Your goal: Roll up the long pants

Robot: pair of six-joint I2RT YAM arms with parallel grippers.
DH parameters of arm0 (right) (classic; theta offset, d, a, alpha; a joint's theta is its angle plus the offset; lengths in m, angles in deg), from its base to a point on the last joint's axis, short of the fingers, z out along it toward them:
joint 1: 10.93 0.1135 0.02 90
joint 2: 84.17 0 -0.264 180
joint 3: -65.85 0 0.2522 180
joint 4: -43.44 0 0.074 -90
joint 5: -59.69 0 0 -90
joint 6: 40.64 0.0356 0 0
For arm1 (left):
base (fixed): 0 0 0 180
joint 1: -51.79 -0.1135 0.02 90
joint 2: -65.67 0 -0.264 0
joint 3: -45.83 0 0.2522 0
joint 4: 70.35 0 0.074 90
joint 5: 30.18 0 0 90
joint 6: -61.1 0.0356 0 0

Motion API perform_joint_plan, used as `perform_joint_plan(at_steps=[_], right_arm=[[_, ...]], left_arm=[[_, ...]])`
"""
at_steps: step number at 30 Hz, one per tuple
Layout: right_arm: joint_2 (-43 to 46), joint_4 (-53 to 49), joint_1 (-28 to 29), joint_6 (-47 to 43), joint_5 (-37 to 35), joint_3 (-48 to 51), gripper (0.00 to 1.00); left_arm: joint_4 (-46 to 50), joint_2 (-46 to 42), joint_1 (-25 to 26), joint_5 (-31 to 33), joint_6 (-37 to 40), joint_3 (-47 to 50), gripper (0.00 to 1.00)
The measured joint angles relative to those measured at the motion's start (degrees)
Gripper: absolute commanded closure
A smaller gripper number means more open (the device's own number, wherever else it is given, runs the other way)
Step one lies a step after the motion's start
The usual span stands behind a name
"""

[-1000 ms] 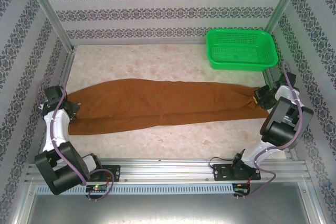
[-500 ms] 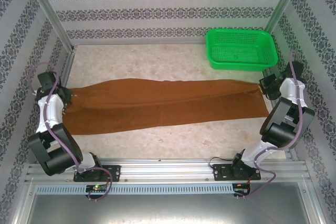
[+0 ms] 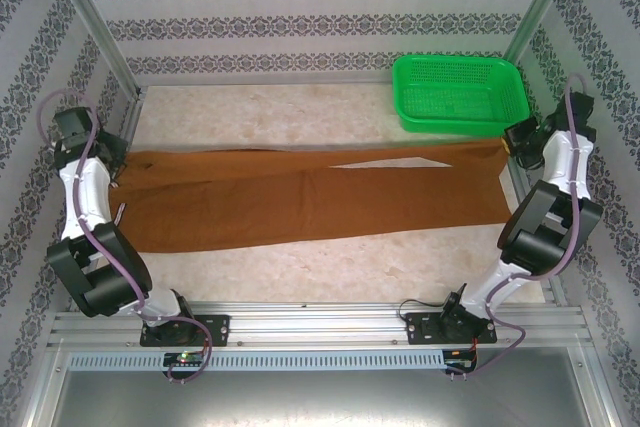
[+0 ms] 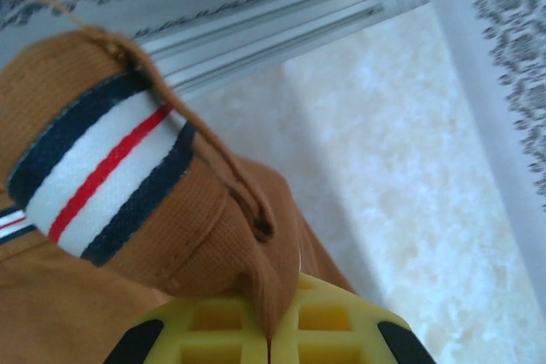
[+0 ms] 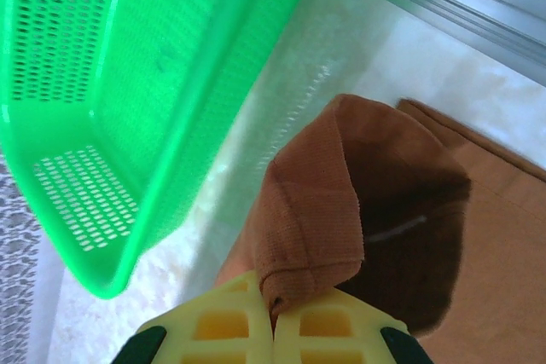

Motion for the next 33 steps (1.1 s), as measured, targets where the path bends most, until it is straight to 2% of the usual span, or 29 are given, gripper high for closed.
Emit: perform_joint_plan(at_steps=[4, 7, 14, 20, 21, 22, 24, 29, 33], right_arm=[[-1.57, 0.42, 0.0, 0.0, 0.94, -2.38, 1.0], [-1.07, 1.77, -0.11, -0.02, 0.46, 0.57, 1.0], [7.1, 2.91, -5.55, 0.26, -1.79, 18.56, 1.0], [9.2, 3.98, -7.61, -0.04, -6.05, 25.94, 1.0], [9.33, 4.5, -7.56, -0.17, -6.64, 27.06, 1.0], [9.4, 4.9, -7.56, -0.37, -7.15, 28.04, 0.93], [9.4, 5.33, -7.56, -0.79, -7.61, 29.29, 0.62], [11.67, 8.24, -7.67, -1.84, -9.09, 32.11, 0.32], [15.61, 8.37, -7.26, -1.88, -10.64, 31.41, 0.29]], left_arm=[[0.42, 0.28, 0.07, -2.03, 0.39, -2.97, 1.0], [0.98, -0.92, -0.13, -1.79, 0.85, -1.79, 1.0], [6.16, -12.46, -4.74, -0.39, 2.97, 9.14, 1.0], [10.25, -21.05, -6.32, 5.97, 3.34, 20.74, 1.0], [10.64, -21.11, -6.6, 6.97, 3.37, 22.1, 0.95], [11.08, -21.0, -6.88, 7.85, 3.34, 23.1, 0.69], [11.32, -21.22, -7.54, 9.38, 3.19, 24.85, 0.47], [11.02, -24.76, -11.02, 11.87, 0.76, 27.54, 0.38], [10.54, -24.46, -11.26, 11.3, -0.59, 23.37, 0.42]])
